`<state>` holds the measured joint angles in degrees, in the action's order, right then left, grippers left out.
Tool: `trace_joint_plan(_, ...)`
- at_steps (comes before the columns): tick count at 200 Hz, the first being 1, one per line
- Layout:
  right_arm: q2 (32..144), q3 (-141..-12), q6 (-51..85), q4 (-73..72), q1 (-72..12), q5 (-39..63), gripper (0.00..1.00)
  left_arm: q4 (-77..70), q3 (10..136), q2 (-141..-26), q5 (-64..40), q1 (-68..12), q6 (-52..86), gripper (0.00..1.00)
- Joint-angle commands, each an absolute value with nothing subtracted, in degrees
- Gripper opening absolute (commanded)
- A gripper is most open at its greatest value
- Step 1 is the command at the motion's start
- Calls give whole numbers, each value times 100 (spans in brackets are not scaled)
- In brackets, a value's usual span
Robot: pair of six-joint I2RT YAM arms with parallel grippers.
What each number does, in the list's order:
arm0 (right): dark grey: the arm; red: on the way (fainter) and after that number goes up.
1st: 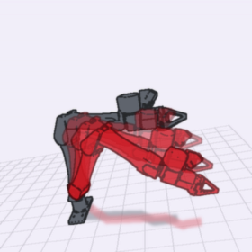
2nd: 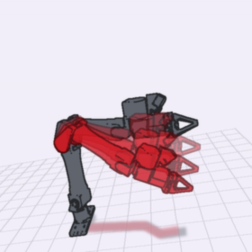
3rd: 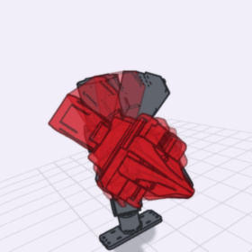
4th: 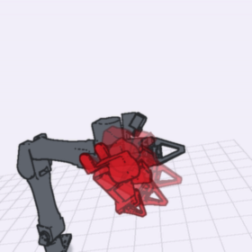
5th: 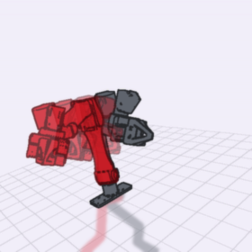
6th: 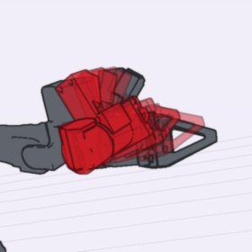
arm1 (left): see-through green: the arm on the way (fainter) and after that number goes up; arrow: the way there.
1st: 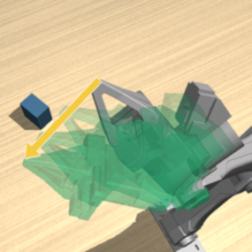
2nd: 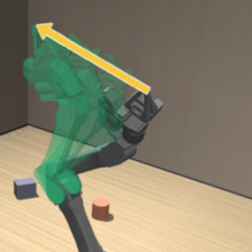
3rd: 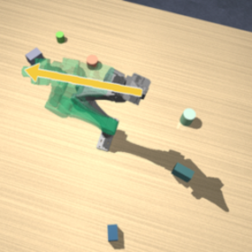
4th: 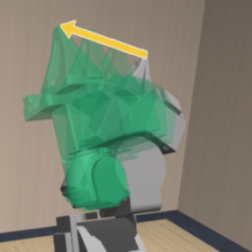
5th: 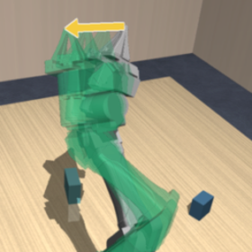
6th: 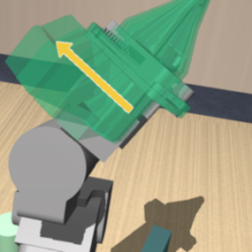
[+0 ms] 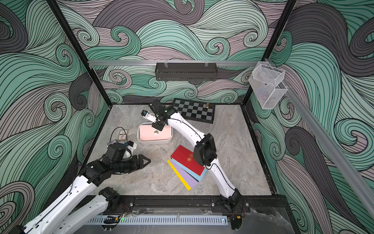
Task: Put the sealed envelopes into the storage box
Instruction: Place the envelope in the storage box, then pick up the envelope from the center of the board.
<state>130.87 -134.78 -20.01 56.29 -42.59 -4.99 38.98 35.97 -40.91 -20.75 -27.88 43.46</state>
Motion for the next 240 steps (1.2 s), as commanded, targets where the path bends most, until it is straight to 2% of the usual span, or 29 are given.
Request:
trace_joint_plan(1, 11507, -11999, 73, 5102, -3877, -179, 32, 3294, 3330, -4213, -2629, -2753, 4583, 77)
trace_joint_plan(24, 9802, -9038, 1069, 3808, -3606, -33, 38, 2868, 3111, -4373, -2871, -2752, 4755, 77)
trace_joint_plan(43, 8812, -7028, 1644, 2911, -3135, 553, 40, 2461, 2914, -4546, -3005, -2755, 4711, 78)
trace_joint_plan(59, 8450, -5786, 1953, 2458, -2618, 1159, 42, 1910, 2636, -4796, -3177, -2757, 4843, 78)
trace_joint_plan(77, 8447, -5018, 2058, 2176, -2212, 1763, 41, 1516, 2531, -5221, -3640, -2777, 4867, 77)
trace_joint_plan(111, 8845, -4718, 1976, 2155, -1999, 1853, 42, 878, 2391, -5987, -3718, -3121, 5061, 75)
trace_joint_plan(161, 9251, -4761, 2058, 2280, -1848, 1647, 52, 207, 2579, -7123, -3577, -3863, 5252, 70)
trace_joint_plan(198, 9192, -4767, 2121, 2403, -1850, 1531, 55, -353, 2799, -8008, -3585, -4334, 5420, 67)
trace_joint_plan(240, 9187, -4603, 2248, 2735, -2108, 2196, 54, -328, 3235, -8705, -3390, -4368, 5372, 65)
